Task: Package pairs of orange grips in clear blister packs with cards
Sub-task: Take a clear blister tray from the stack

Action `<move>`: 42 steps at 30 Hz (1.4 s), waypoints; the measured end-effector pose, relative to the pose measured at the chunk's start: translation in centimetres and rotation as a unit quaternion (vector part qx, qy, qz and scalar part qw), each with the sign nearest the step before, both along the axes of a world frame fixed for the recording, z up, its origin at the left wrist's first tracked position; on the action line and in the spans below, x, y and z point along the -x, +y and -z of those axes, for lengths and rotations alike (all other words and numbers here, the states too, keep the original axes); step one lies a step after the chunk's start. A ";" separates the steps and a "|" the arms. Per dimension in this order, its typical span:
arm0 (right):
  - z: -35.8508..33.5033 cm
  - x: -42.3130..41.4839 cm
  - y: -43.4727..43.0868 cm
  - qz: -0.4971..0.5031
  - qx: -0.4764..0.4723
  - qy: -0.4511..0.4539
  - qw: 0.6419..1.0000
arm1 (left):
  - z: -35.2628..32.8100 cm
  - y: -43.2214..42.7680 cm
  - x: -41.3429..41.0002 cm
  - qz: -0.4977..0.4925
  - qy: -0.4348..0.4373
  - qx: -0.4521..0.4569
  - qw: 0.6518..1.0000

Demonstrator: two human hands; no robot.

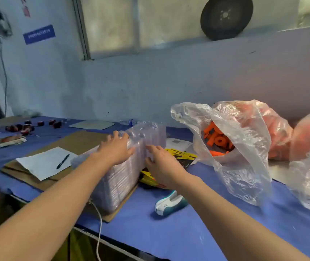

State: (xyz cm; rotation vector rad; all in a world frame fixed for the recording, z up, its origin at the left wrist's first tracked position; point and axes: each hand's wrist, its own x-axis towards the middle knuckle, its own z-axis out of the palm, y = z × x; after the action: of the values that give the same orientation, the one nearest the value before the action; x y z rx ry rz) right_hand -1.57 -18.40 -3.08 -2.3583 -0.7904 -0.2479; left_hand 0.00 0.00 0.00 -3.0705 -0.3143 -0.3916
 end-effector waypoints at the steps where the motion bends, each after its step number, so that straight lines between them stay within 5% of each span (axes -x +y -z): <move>1: -0.2 -0.4 1.1 -0.006 0.016 0.006 1.000 | 0.1 0.7 0.1 -0.013 0.046 0.005 0.999; 7: 1.8 -1.2 5.6 -0.063 0.103 0.072 0.990 | 0.2 2.7 -0.1 0.023 0.113 0.015 0.993; 28: 3.9 -0.3 6.5 -0.089 0.093 0.038 0.991 | 0.0 4.8 0.2 0.119 0.133 0.091 0.980; 42: 4.0 -1.0 6.6 -0.082 0.101 0.002 0.992 | -0.3 1.5 0.7 0.105 0.031 -0.240 0.965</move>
State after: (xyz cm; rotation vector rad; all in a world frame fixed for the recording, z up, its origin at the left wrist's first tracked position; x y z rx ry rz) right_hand -0.61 -11.81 -7.10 -2.4613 -1.0445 -0.0975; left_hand -0.73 1.54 0.26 -2.6335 0.1009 -0.3199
